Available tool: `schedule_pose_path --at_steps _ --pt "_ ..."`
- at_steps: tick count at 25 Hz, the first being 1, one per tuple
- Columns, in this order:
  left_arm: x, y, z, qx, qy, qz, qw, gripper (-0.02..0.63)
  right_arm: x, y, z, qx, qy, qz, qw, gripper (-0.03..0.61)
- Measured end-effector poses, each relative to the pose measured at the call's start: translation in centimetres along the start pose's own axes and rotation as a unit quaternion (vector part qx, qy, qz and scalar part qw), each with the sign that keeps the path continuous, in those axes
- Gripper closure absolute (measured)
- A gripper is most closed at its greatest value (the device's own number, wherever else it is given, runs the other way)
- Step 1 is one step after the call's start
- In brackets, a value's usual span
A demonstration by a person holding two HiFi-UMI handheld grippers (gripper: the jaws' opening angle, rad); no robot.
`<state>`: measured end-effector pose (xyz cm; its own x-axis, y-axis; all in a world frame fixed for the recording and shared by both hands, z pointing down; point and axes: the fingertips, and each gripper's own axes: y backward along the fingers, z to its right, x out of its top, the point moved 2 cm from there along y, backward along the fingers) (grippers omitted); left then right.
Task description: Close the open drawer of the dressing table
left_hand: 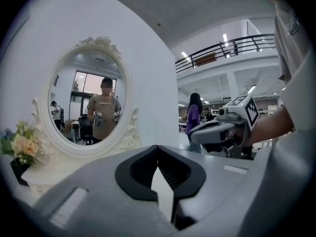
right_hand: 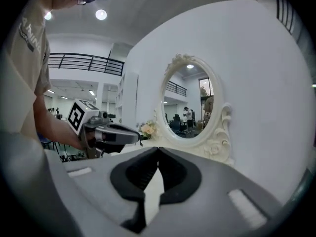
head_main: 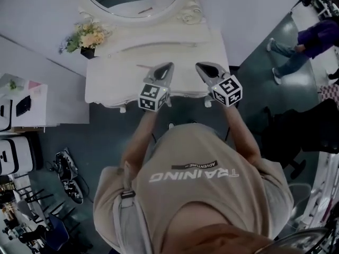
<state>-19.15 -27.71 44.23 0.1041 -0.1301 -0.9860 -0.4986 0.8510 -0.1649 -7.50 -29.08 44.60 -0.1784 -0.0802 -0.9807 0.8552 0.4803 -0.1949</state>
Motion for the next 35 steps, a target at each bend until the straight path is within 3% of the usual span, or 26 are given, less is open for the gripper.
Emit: schedule_pose_path --at_steps 6,16,23,28,35 --pt "5.8 0.9 -1.1 0.021 -0.020 0.055 0.9980 0.612 8.0 1.4 0.3 -0.016 0.041 0.064 0.997 0.574" --pt "14.3 1.9 -0.2 0.030 -0.075 0.139 0.9869 0.612 14.9 4.9 1.1 -0.069 0.062 0.136 0.986 0.574" --pt "13.5 1.6 0.9 0.023 -0.100 0.130 0.9861 0.612 14.7 5.8 1.3 -0.099 0.071 0.151 0.981 0.574" --pt "11.8 1.6 0.2 0.026 -0.073 0.111 0.9908 0.612 13.0 5.7 1.7 -0.100 0.060 0.127 0.985 0.574" --pt "10.4 0.8 -0.9 0.016 -0.072 0.103 0.9920 0.612 11.0 3.9 1.6 -0.095 0.040 0.116 0.988 0.574"
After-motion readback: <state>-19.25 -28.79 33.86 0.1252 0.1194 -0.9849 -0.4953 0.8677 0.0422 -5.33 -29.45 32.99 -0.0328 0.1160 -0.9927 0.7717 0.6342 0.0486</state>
